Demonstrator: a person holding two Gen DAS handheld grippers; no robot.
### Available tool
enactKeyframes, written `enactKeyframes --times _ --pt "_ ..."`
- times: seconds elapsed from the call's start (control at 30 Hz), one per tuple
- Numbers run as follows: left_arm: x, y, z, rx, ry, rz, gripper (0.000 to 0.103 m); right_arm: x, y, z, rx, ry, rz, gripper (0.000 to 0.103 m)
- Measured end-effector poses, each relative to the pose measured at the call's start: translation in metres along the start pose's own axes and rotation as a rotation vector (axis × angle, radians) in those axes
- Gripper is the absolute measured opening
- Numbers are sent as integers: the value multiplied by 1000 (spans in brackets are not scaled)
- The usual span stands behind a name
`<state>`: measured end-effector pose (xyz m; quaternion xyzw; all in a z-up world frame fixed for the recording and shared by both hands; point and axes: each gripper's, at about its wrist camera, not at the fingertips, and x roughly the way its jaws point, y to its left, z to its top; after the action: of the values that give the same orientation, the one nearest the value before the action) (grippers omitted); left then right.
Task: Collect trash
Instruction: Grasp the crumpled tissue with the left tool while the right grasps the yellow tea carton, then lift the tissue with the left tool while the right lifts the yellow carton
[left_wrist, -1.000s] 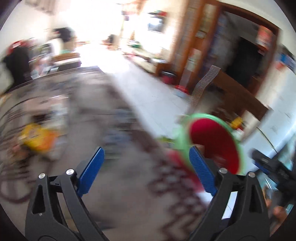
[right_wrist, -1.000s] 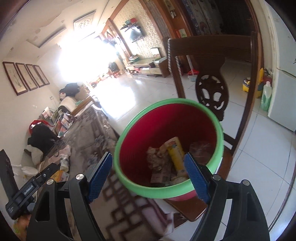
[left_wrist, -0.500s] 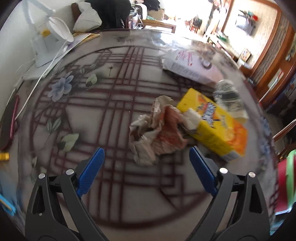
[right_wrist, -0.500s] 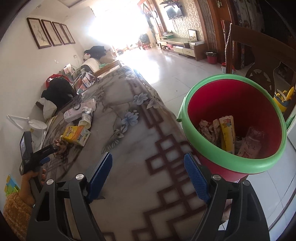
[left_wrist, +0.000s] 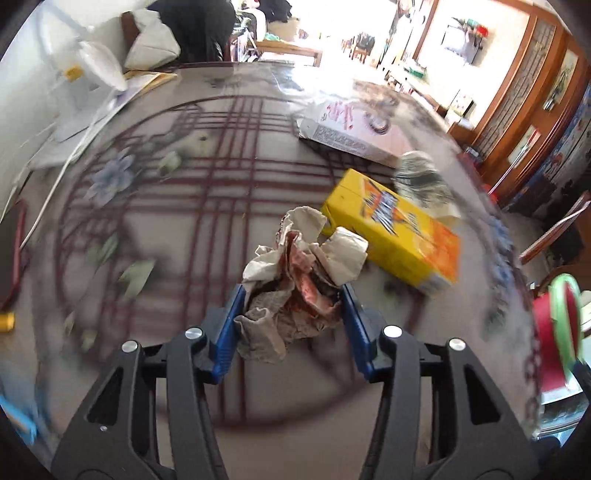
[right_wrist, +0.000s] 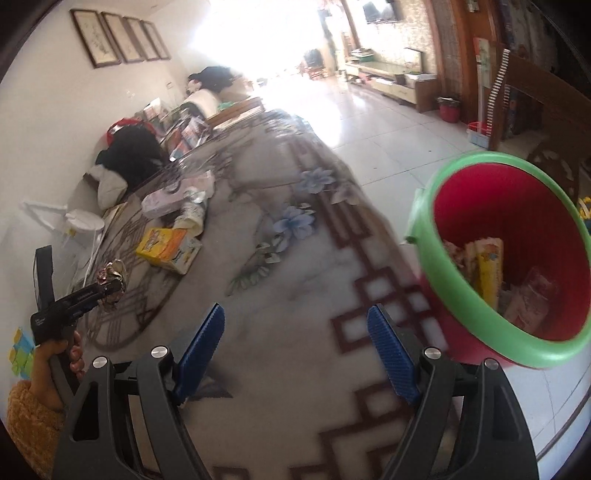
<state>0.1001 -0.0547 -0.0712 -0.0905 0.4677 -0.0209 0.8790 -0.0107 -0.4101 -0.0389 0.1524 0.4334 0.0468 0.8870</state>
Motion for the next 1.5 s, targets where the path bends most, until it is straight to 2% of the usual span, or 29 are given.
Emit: enactKeyframes --times 0.1,0.17,0.27,0.43,0.57,0.7,0.73,0.83,0.9,0.93,0.97,1.03,1.13,1.27,1.4,1.5 --pt "-39 3 -35 -25 -43 -42 51 30 57 19 -184 68 86 77" --pt "-52 8 -56 -37 -64 -36 52 49 95 31 -313 94 118 77" --pt "-52 22 -82 -87 -70 -24 52 84 150 51 -495 134 144 77" --pt "-39 31 -83 -94 -55 -20 53 144 203 72 -680 209 84 77" --pt "-28 37 -84 -122 -17 -24 54 180 216 75 -748 276 29 77" --pt "-25 40 -85 -150 -4 -48 55 215 222 75 -773 379 -10 80" --pt "-25 40 -85 -149 -7 -53 55 222 224 73 -781 394 -25 86" --pt "-27 37 -84 -140 -14 -66 55 238 226 70 -799 435 -65 86" --pt "-26 37 -85 -141 -11 -74 56 247 227 64 -812 443 -107 83" --pt "-26 37 -85 -143 -10 -75 56 248 228 62 -819 433 -119 75" --pt "-26 38 -85 -146 -11 -76 56 246 228 61 -807 422 -103 73" --pt "-27 40 -85 -159 -12 -77 56 240 224 61 -754 415 -67 66" --pt "-27 42 -85 -171 -11 -76 56 216 208 59 -631 404 3 65" --pt "-27 43 -84 -176 -12 -77 56 179 177 33 -514 402 22 65" --pt "-28 44 -84 -181 -15 -75 56 142 162 -5 -494 407 -1 65" --pt "-26 44 -84 -180 -11 -65 56 127 161 -28 -536 391 -21 65"
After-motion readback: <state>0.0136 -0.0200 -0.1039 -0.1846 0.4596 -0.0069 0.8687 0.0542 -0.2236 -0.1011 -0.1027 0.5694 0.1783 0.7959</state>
